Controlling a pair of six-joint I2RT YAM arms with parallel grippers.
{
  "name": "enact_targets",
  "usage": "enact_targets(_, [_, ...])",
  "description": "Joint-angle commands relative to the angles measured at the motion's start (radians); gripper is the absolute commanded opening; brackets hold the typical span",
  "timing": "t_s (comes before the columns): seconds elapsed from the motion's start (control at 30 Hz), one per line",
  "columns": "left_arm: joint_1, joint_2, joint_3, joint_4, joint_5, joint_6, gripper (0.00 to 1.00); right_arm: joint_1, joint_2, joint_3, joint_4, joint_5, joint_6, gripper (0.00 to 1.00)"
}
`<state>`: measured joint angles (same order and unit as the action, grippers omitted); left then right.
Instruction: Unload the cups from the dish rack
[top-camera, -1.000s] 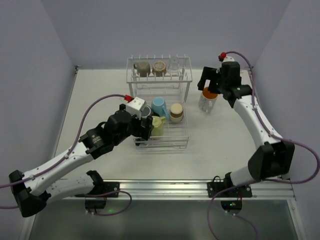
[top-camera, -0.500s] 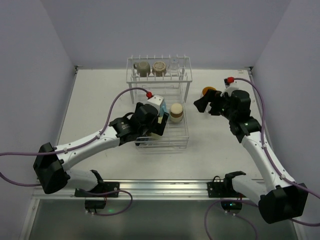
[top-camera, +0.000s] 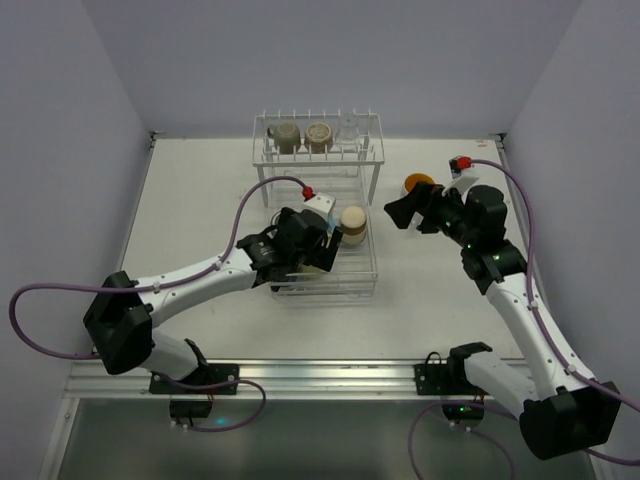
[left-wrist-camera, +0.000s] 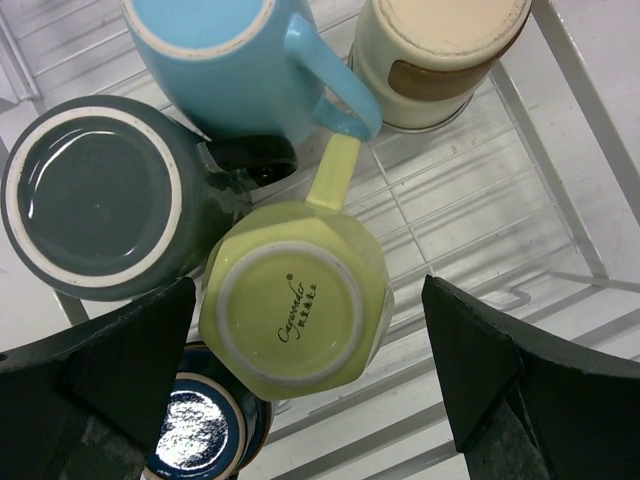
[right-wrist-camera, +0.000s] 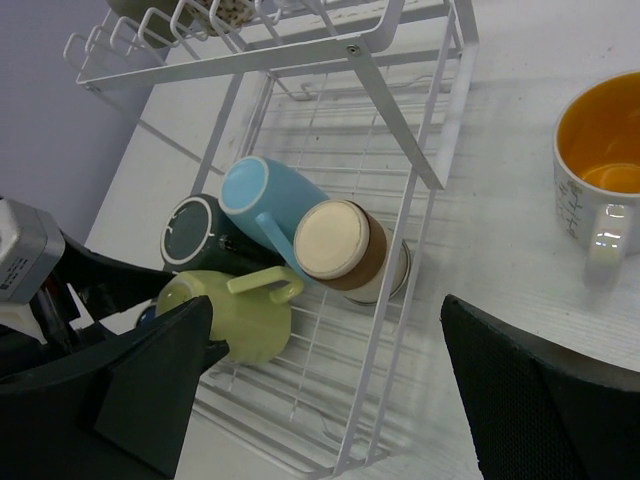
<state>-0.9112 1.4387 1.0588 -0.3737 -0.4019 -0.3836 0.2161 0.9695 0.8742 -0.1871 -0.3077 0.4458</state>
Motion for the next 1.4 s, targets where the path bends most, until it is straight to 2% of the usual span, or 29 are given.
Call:
enact_targets(0.0, [-0.003, 0.011, -0.008, 0.082, -0.029, -0.028, 1.0, 0.003, -0.031, -0.017, 0.043, -0.033, 0.011, 0.99])
enact_targets(0.27, [-0.003, 0.017, -0.059, 0.113, -0.014, -0.052, 0.97, 0.006, -0.029, -0.021, 0.043, -0.044, 0.018, 0.99])
enact_targets(0.37, [-0.003, 0.017, -0.08, 0.128, -0.002, -0.06, 0.89, 0.006, -0.025, -0.023, 0.043, -0.044, 0.021, 0.99])
enact_targets(0.4, [-0.003, 0.02, -0.085, 0.131, 0.001, -0.06, 0.83, 0.006, -0.025, -0.026, 0.044, -0.044, 0.022, 0.99])
enact_targets(0.47, [-0.003, 0.025, -0.094, 0.134, 0.002, -0.061, 0.81, 0.006, -0.023, -0.03, 0.048, -0.048, 0.025, 0.99])
enact_targets(0.53, [-0.005, 0.023, -0.095, 0.139, 0.005, -0.061, 0.72, 0.006, -0.026, -0.035, 0.052, -0.056, 0.03, 0.99])
enact_targets(0.57, [-0.005, 0.02, -0.095, 0.145, 0.002, -0.057, 0.63, 0.006, -0.029, -0.037, 0.054, -0.057, 0.031, 0.99])
enact_targets(0.63, [-0.005, 0.009, -0.092, 0.151, -0.002, -0.052, 0.53, 0.006, -0.037, -0.037, 0.055, -0.068, 0.036, 0.99])
enact_targets(0.67, [-0.005, 0.003, -0.089, 0.153, -0.002, -0.049, 0.42, 0.006, -0.049, -0.038, 0.058, -0.073, 0.039, 0.99])
enact_targets(0.77, [-0.005, -0.034, -0.079, 0.171, 0.024, -0.037, 0.28, 0.006, -0.074, -0.041, 0.069, -0.093, 0.056, 0.99])
enact_targets(0.87, [-0.005, -0.083, -0.057, 0.18, 0.055, -0.029, 0.2, 0.008, -0.118, -0.061, 0.104, -0.12, 0.094, 0.99])
enact_targets(1.13, [-0.003, -0.213, -0.031, 0.239, 0.087, -0.041, 0.13, 0.011, -0.265, -0.201, 0.302, -0.179, 0.298, 0.96])
enact_targets(1.23, [-0.003, -0.245, -0.013, 0.265, 0.101, -0.055, 0.13, 0.014, -0.296, -0.282, 0.446, -0.246, 0.365, 0.96])
enact_targets(1.37, [-0.003, -0.284, 0.009, 0.324, 0.156, -0.102, 0.15, 0.019, -0.337, -0.374, 0.558, -0.312, 0.421, 0.95])
